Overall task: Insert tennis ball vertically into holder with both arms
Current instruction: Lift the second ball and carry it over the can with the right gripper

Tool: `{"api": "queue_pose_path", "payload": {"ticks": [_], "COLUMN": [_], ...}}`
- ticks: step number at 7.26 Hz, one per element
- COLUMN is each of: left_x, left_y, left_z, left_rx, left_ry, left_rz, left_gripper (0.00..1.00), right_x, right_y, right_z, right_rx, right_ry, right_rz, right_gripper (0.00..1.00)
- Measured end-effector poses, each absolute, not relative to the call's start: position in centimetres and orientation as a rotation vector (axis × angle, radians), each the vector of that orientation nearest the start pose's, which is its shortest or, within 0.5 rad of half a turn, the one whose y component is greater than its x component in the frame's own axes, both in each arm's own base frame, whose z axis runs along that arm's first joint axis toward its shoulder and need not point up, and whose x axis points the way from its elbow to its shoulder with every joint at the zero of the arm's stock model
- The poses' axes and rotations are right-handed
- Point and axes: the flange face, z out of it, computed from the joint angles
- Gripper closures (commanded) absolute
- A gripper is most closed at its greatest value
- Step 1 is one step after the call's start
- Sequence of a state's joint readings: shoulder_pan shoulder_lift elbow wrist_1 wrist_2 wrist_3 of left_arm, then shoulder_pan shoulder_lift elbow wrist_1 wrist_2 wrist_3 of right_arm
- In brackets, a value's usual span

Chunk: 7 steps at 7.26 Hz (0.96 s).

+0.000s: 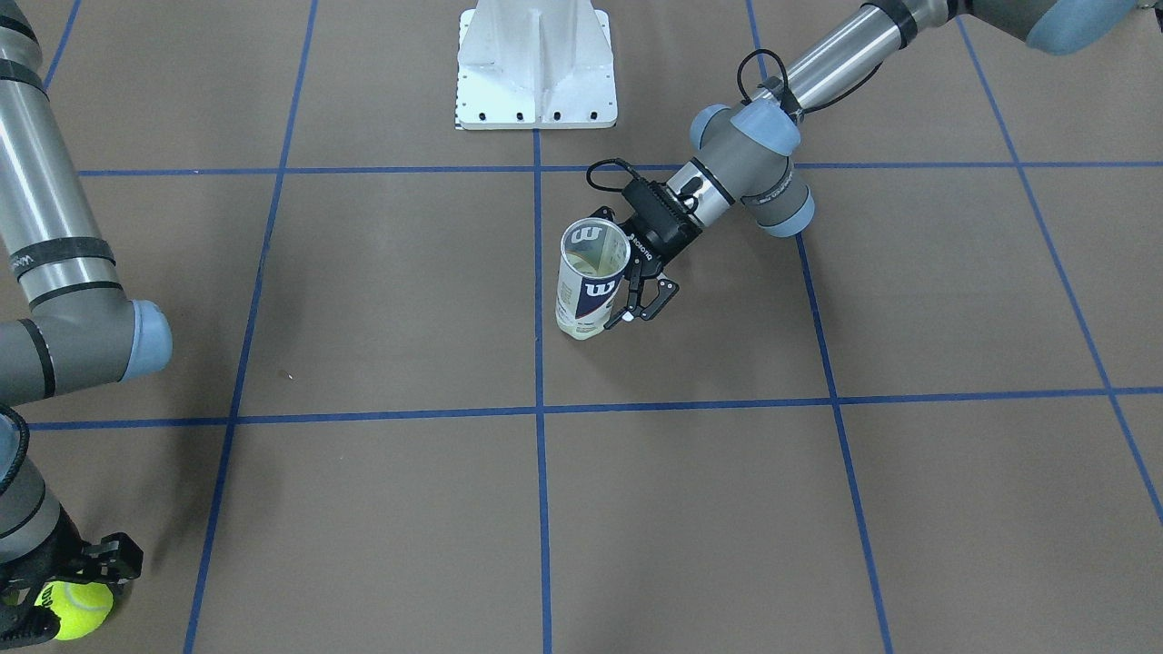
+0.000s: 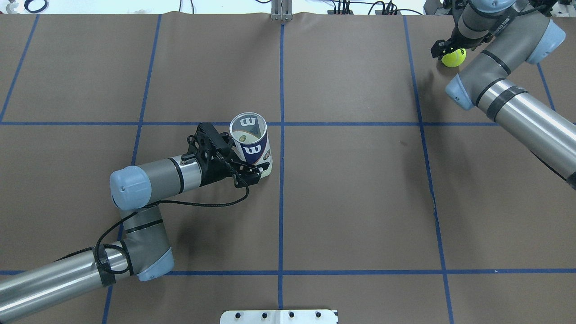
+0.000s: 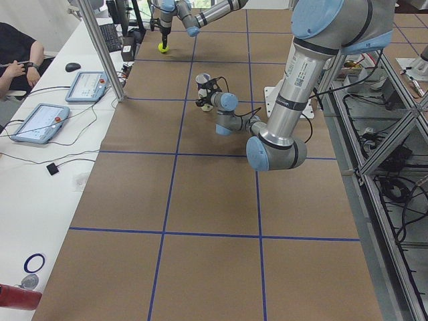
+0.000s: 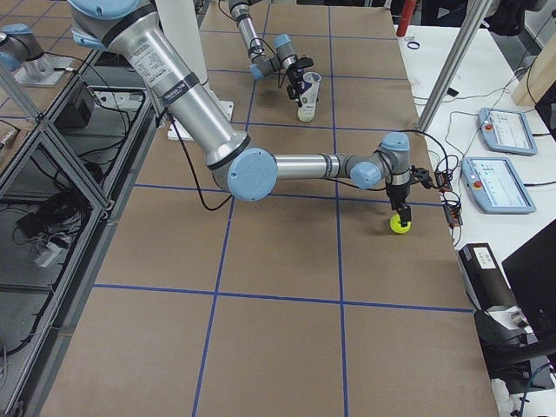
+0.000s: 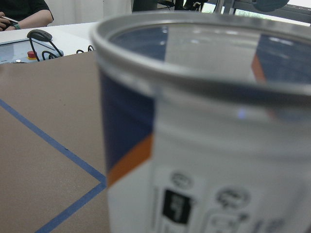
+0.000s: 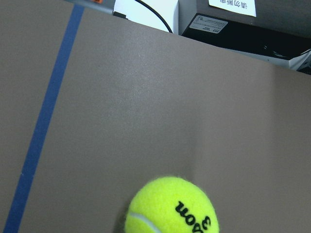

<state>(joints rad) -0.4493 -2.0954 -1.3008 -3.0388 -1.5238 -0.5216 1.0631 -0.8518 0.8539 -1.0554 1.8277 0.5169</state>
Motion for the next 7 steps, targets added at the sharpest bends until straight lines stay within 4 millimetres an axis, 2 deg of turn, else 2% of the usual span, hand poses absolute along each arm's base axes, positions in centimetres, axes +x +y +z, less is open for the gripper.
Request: {"api": "queue_pose_path", "payload": {"ticks": [3,4,5,6,7], "left_x": [54.9,54.9,54.9,54.9,54.8], "left_y": [-41.7,-41.7,-41.7,-41.7,-41.7], "left_z": [31.9,31.9,31.9,31.9,31.9], "left_rx": [1.208,1.208,1.208,1.208,1.209], "left_ry": [1.249,1.249,1.249,1.249,1.249], "left_rz": [0.402,0.402,0.402,0.403,0.402], "left_gripper": [0.01,0.01,0.01,0.01,0.01], "right_x": [-30.8,-30.9,-30.9,-30.9,-30.8], "right_y": [-75.5,-75.5,-75.5,-75.5,-75.6], "right_z": [53.5,53.6,53.7,53.6,53.5], "right_rx": [0.331,0.332,0.334,0.336,0.338], "right_ry": [-0.44,-0.434,-0.431,-0.43,-0.429], "right_rz": [-0.068,-0.07,-0.069,-0.069,-0.067], "right_gripper": [0.02,0.16,0.76,1.0,1.0]}}
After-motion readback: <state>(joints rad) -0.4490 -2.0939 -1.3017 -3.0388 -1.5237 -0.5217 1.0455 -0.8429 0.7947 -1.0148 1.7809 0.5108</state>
